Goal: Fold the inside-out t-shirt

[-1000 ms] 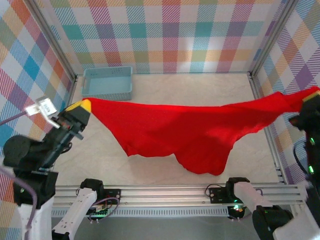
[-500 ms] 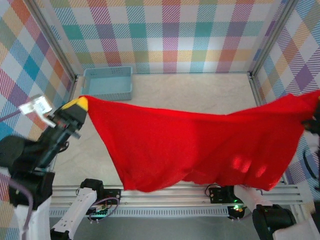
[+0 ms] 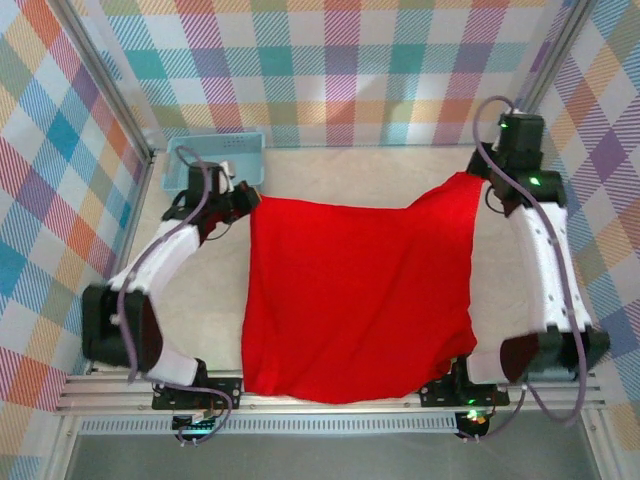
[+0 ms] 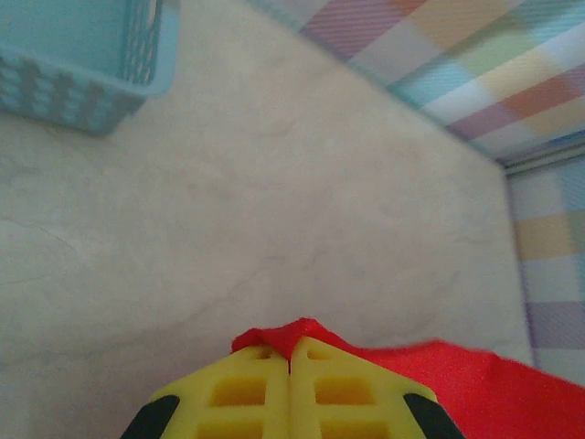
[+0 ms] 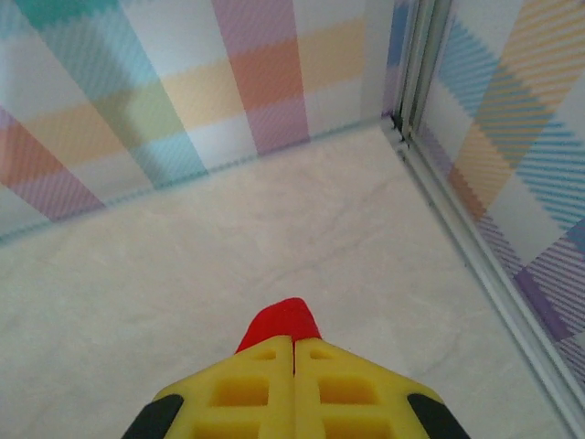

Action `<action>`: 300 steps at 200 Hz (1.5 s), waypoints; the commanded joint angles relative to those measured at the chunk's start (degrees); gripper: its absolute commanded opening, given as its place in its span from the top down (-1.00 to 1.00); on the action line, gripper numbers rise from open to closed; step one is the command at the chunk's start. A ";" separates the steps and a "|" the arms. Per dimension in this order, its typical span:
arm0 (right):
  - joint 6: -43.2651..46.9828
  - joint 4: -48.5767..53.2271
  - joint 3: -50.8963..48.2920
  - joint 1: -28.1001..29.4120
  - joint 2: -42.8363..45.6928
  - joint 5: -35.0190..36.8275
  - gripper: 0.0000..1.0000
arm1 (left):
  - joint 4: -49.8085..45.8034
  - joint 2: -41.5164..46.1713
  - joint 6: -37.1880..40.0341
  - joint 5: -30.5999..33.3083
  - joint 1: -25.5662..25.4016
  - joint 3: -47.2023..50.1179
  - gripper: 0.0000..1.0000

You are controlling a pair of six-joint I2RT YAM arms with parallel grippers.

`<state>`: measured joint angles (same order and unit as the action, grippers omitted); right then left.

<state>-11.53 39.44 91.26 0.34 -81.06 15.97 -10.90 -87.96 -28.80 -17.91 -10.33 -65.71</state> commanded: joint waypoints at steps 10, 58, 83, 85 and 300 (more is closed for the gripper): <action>-0.51 -9.76 2.56 -0.07 -10.44 3.10 1.00 | 3.92 -13.13 1.05 4.83 -1.80 -11.28 1.00; 0.34 -8.95 18.52 -0.12 -29.65 3.69 1.00 | -1.16 -28.65 0.66 10.92 -2.09 -28.98 0.92; 1.28 -5.93 31.42 -0.08 -39.49 4.10 0.96 | -4.55 -35.68 1.67 12.87 -2.15 -39.30 0.68; 1.32 -5.60 32.44 -0.08 -40.40 4.14 0.91 | -6.19 -36.18 1.75 13.09 -2.15 -40.43 0.65; -19.18 -6.19 -41.96 7.13 -1.51 -19.52 -0.54 | -15.65 -9.86 -4.10 20.35 -19.64 4.93 -0.11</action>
<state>-26.94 39.44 50.35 7.18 -78.19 1.13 -31.51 -93.69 -30.81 3.62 -29.98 -61.04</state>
